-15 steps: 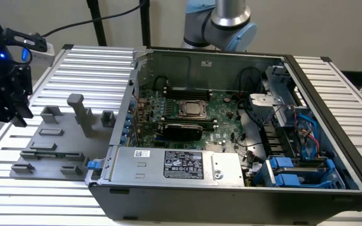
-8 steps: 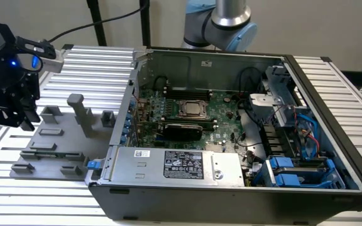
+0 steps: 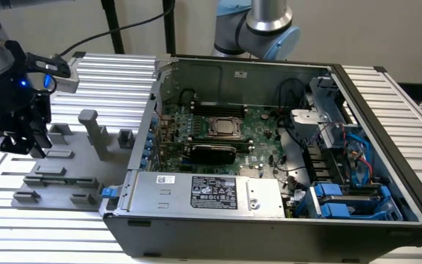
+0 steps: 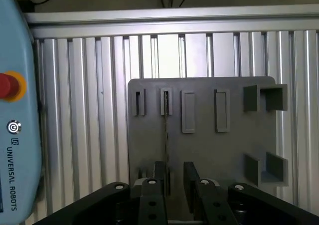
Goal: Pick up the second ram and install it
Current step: 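Pick up the second ram and move it above second insertion slot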
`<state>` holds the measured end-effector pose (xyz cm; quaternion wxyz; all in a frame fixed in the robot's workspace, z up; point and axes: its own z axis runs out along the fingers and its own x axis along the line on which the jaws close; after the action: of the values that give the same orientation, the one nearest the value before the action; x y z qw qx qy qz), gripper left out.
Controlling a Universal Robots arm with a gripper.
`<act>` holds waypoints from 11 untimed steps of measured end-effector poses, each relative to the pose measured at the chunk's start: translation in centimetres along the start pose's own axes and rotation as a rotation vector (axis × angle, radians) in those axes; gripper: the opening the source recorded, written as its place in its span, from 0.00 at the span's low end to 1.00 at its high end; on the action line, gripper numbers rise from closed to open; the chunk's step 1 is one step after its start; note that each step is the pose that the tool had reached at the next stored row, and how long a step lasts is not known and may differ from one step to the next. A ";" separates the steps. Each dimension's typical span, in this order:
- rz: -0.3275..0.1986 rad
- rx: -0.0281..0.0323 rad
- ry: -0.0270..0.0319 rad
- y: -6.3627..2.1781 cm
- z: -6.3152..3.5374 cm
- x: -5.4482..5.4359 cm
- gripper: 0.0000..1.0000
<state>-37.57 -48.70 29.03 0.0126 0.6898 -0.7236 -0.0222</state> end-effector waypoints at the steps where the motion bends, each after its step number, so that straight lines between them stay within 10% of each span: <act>1: -0.002 0.0001 0.0001 -0.01 0.18 0.0 0.30; 11: -0.008 0.0000 0.0005 -0.11 1.99 0.0 0.30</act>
<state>-37.56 -48.70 27.04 0.0127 0.6926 -0.7209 -0.0221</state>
